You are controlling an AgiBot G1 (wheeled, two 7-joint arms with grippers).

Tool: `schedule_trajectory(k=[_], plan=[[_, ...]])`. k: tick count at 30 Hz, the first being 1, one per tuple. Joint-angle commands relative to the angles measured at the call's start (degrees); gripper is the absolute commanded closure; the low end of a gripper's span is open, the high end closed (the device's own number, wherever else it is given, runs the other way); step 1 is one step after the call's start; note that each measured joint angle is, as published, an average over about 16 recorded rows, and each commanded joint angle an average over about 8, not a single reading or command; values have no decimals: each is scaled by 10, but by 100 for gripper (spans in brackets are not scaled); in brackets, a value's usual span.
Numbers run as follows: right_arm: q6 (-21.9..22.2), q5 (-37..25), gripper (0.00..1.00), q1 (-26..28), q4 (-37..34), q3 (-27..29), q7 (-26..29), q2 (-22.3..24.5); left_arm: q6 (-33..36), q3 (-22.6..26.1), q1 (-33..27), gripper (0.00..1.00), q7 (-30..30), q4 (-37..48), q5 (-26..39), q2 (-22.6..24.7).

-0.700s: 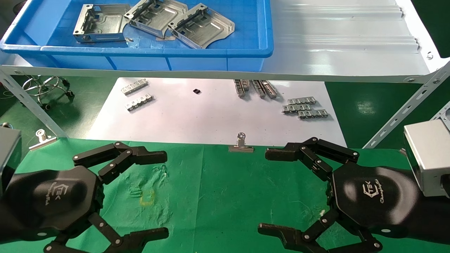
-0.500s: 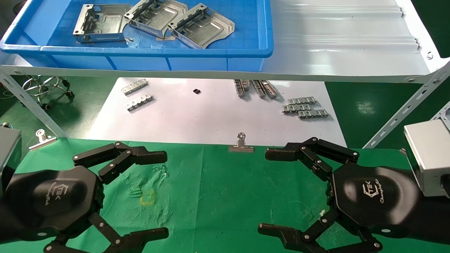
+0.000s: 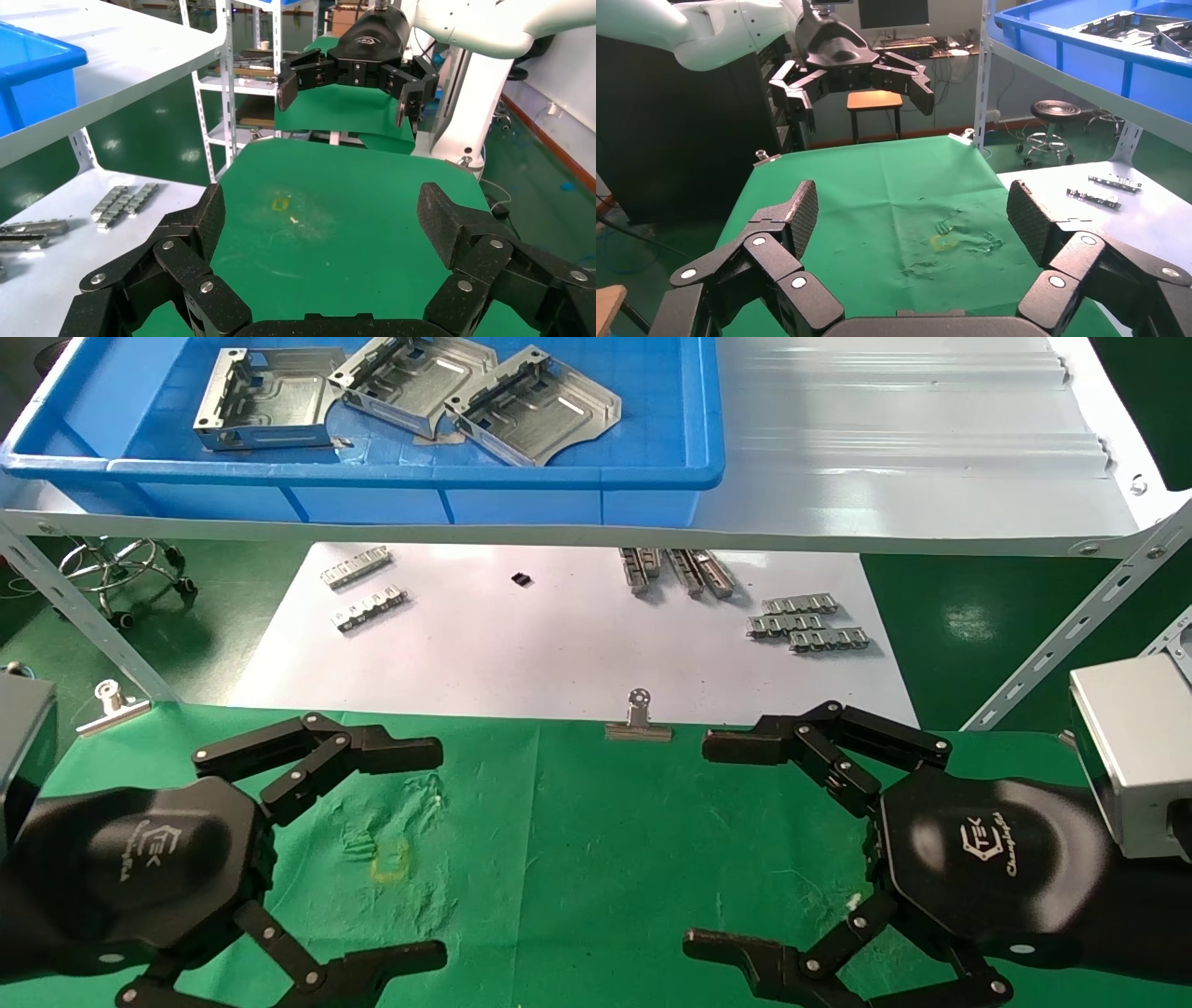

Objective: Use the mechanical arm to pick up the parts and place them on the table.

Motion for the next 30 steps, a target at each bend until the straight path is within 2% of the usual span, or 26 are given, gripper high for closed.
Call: schedule_trajectory(k=[1, 16, 23, 30], plan=[[0, 0, 100, 0, 0, 0, 0, 0, 0, 0, 1, 0, 0, 0, 0, -1], [0, 0, 100, 0, 0, 0, 0, 0, -70, 10, -71, 0, 21, 79, 43, 71], [0, 0, 100, 0, 0, 0, 0, 0, -113, 20, -141, 0, 31, 152, 82, 112], [0, 0, 100, 0, 0, 0, 0, 0, -169, 40, -241, 0, 46, 264, 140, 163]])
